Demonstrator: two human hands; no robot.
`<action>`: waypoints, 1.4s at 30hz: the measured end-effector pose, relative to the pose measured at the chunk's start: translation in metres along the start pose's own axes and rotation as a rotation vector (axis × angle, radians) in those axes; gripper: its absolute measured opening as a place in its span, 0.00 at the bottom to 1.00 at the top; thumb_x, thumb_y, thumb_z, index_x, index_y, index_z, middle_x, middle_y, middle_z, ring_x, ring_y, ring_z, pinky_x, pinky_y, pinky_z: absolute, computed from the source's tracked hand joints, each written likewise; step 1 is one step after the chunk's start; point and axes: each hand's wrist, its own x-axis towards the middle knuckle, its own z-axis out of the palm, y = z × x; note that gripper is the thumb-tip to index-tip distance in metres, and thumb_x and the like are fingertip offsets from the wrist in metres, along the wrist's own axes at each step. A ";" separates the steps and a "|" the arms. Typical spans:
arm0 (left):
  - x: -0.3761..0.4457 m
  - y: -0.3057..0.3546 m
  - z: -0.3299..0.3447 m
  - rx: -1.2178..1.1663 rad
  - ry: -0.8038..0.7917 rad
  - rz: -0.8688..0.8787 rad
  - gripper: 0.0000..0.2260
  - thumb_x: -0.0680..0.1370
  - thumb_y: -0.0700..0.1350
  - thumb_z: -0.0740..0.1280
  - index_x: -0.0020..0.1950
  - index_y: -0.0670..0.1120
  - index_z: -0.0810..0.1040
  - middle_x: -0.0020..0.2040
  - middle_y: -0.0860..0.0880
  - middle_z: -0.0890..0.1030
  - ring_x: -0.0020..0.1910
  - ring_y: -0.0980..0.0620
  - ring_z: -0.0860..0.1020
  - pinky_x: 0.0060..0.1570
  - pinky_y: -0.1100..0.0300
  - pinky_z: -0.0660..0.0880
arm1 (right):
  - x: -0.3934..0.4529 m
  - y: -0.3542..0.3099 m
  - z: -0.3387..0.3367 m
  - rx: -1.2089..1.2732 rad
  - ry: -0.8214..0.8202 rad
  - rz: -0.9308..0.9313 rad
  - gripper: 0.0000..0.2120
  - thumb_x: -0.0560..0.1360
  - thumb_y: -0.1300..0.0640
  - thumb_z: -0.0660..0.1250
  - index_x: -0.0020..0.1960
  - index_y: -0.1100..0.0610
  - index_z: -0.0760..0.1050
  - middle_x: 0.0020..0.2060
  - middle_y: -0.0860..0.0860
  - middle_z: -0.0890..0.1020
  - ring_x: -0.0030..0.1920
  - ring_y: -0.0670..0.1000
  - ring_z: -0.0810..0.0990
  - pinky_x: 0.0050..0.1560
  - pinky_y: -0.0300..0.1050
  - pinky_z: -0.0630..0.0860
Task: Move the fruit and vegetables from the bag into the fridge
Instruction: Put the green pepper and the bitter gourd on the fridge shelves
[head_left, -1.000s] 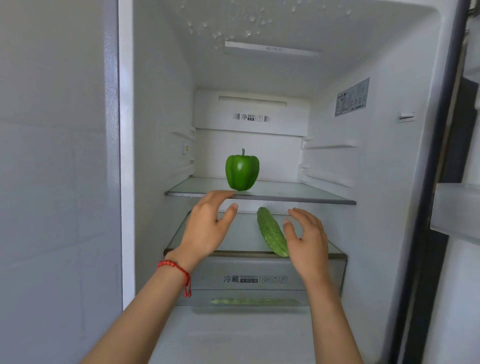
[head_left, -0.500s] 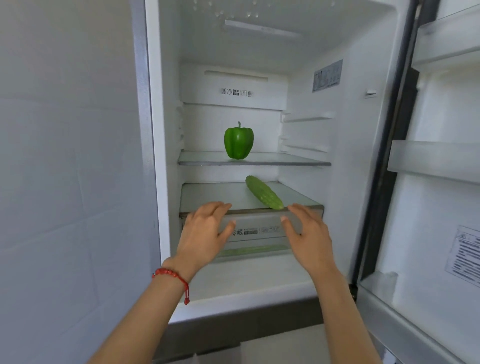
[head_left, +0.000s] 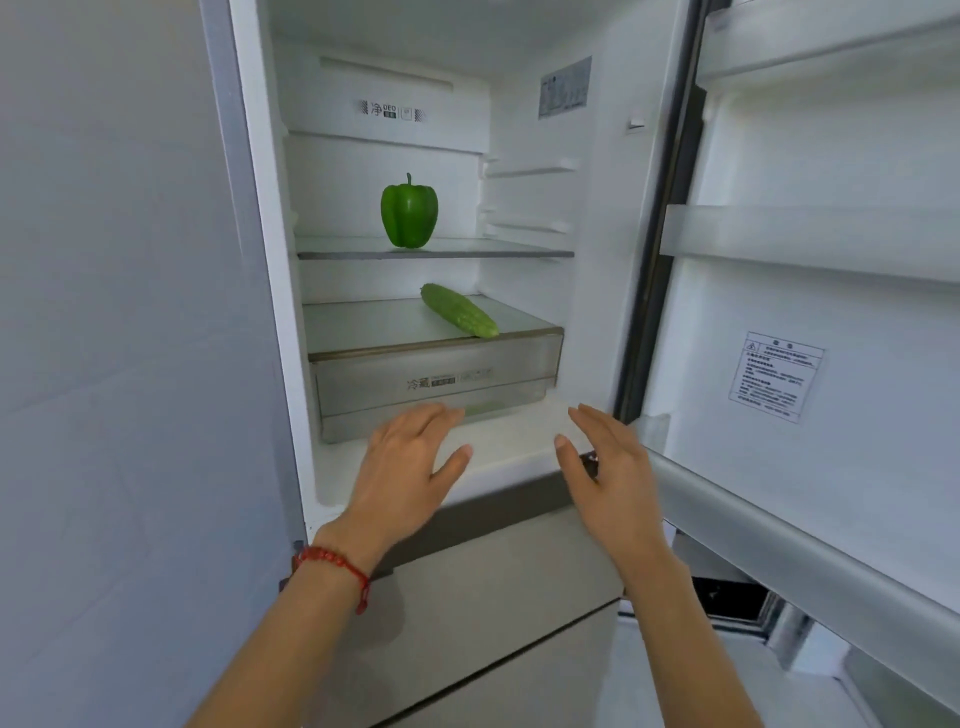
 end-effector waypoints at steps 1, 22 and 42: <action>-0.003 0.002 0.003 -0.004 -0.003 0.003 0.25 0.75 0.57 0.52 0.61 0.43 0.75 0.60 0.43 0.78 0.59 0.42 0.75 0.58 0.45 0.71 | -0.008 0.004 -0.002 -0.011 -0.006 0.006 0.20 0.76 0.50 0.60 0.64 0.58 0.72 0.64 0.56 0.75 0.65 0.55 0.71 0.67 0.52 0.66; -0.103 0.138 0.127 -0.124 -0.328 0.217 0.24 0.75 0.53 0.52 0.62 0.42 0.75 0.60 0.41 0.78 0.60 0.41 0.76 0.59 0.45 0.69 | -0.192 0.100 -0.106 -0.375 0.019 0.322 0.23 0.75 0.46 0.54 0.63 0.58 0.73 0.63 0.56 0.76 0.64 0.57 0.73 0.64 0.48 0.63; -0.185 0.343 0.199 -0.539 -0.621 0.989 0.28 0.79 0.58 0.45 0.60 0.41 0.76 0.58 0.41 0.79 0.57 0.41 0.77 0.55 0.48 0.74 | -0.406 0.076 -0.229 -0.839 0.458 1.037 0.23 0.75 0.46 0.55 0.58 0.60 0.76 0.57 0.57 0.79 0.58 0.59 0.77 0.59 0.52 0.70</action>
